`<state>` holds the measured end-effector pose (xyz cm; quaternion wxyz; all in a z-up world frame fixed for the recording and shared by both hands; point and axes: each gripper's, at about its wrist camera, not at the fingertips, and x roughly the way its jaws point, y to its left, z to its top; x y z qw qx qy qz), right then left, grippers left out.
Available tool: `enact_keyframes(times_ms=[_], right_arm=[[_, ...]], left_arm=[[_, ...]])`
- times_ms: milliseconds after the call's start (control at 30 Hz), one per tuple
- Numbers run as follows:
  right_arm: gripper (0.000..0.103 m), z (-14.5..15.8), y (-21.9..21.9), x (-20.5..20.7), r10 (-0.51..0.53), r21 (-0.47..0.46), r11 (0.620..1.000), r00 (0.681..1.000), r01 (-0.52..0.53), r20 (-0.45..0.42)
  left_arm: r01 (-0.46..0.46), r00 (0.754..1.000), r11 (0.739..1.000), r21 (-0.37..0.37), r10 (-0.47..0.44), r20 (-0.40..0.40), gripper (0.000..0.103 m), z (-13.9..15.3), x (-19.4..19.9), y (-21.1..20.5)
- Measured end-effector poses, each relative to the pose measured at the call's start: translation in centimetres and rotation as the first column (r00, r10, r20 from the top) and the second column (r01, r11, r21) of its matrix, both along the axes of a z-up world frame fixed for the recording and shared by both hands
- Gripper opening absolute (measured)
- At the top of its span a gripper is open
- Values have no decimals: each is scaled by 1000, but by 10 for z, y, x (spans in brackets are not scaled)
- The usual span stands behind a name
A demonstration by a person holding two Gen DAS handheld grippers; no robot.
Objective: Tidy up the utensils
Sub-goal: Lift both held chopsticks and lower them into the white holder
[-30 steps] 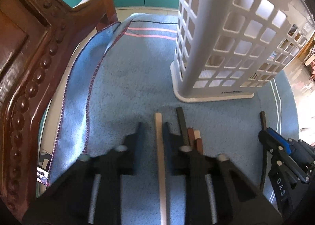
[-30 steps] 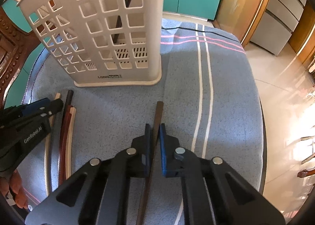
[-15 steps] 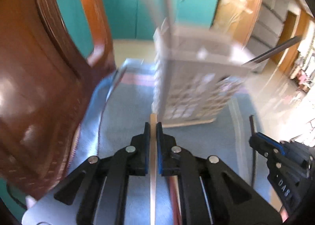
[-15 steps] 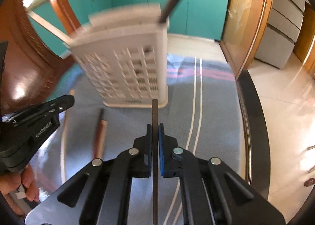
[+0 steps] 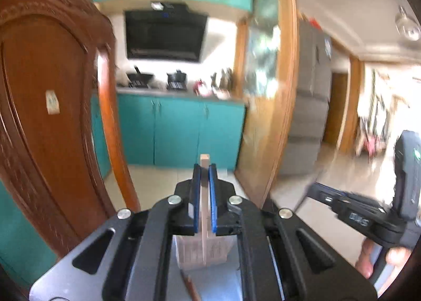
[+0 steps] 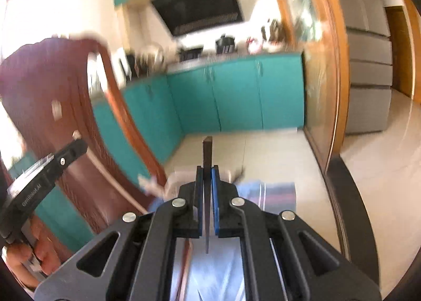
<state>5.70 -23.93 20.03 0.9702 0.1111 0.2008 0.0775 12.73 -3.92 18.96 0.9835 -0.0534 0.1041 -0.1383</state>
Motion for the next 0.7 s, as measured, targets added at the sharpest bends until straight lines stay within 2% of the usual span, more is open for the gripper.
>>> enact_keyframes(times_ms=[100,167,200,333,500,700], right_arm=[[6,20,-8,0,-86,57,995,985,78,150],[6,21,-10,3,-127,89,990,972,112,196],[6,15,-10,12,-144,103,987,968,125,204],[6,-15,-4,44,-147,54,989,980,141,133],[6,-49,9,77,-113,10,994,993,113,29],[7,-69,20,73,-115,-32,993,993,114,-28]], left_arm=[[-54,997,997,-63,58,56,7,7,23,6],[-116,988,991,-65,122,97,7,-2,37,4],[-126,987,990,-56,130,91,7,-10,56,2],[-113,994,993,-45,114,5,7,-40,94,-2],[-119,989,993,8,119,-90,7,-75,128,-14],[-125,980,992,29,128,-150,7,-93,146,-11]])
